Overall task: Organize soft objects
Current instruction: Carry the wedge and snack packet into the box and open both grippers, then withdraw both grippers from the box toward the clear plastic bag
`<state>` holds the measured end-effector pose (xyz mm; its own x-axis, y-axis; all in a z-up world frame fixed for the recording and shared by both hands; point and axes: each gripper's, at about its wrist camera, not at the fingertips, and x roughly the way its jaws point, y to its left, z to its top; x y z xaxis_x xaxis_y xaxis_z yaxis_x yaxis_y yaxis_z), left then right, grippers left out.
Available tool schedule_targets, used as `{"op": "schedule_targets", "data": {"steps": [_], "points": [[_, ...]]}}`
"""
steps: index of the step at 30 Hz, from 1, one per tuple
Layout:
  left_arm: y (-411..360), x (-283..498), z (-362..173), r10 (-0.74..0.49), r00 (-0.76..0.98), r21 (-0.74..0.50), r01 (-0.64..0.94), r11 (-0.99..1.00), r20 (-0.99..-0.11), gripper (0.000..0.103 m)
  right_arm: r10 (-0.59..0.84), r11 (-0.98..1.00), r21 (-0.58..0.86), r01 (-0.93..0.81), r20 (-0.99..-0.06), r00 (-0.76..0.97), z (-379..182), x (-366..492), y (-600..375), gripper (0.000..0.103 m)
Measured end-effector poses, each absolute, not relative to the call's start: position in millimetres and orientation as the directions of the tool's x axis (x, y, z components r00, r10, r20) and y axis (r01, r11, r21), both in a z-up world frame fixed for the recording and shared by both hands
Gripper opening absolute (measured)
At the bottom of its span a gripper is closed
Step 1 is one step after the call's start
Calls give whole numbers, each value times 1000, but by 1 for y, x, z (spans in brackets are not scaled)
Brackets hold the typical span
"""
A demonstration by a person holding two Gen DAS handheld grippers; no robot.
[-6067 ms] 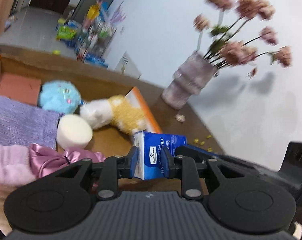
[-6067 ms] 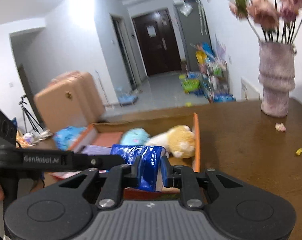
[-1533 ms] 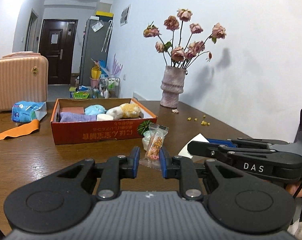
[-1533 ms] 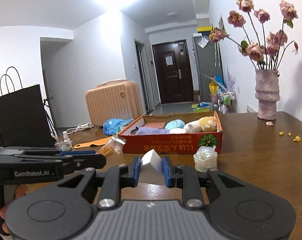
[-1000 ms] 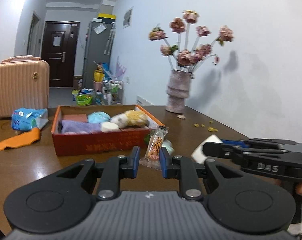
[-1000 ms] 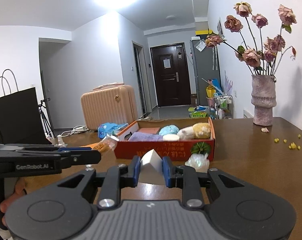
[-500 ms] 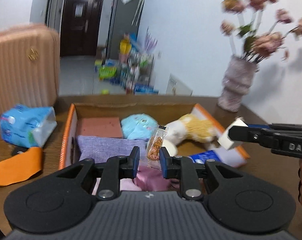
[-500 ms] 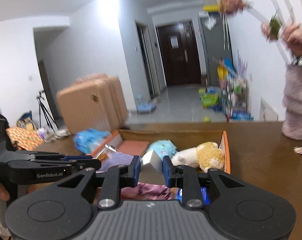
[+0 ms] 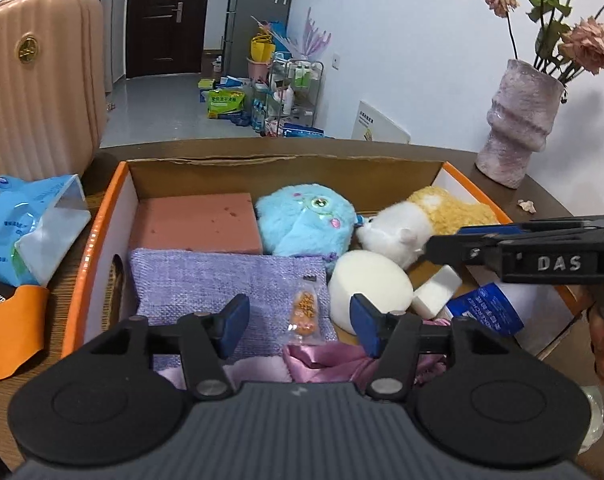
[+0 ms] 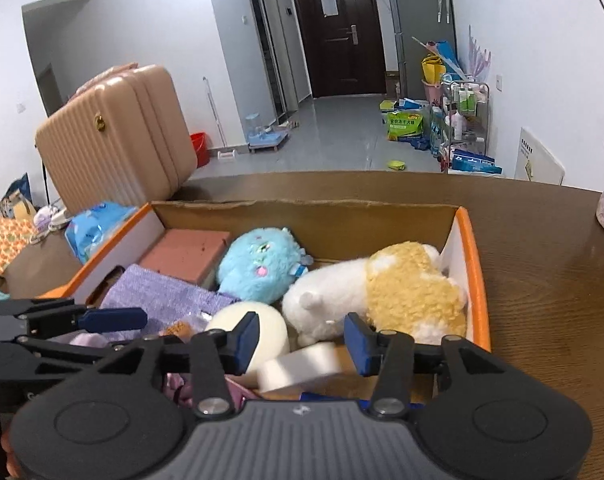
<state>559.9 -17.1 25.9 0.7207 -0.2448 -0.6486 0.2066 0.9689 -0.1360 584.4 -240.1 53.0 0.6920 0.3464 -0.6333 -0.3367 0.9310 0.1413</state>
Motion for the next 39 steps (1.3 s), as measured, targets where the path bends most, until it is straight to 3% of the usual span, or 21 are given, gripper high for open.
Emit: {"op": "schedule_targets", "data": {"steps": [7,13,24,29,39], "points": [[-11,531,66,-231,766,-120,200,973,-600,58,322,940,108,-322,-591,740,91,556,-256,46],[0,468,114,-224,815,-94,205,974,-534,62,297,945,47,-323,-532,793,138,491,-274,54],[8,348,166,-216,876,-63,210,976,-431,66,294,944,-7,-330,-433,852,190,368,-296,57],[10,294,151,-217,889,-66,208,976,-404,70,321,937,-14,-349,-359,876,189,311,-301,63],[5,177,95,-241,900,-144,202,969,-363,74,367,926,43,-375,-331,869,127,204,-304,66]]}}
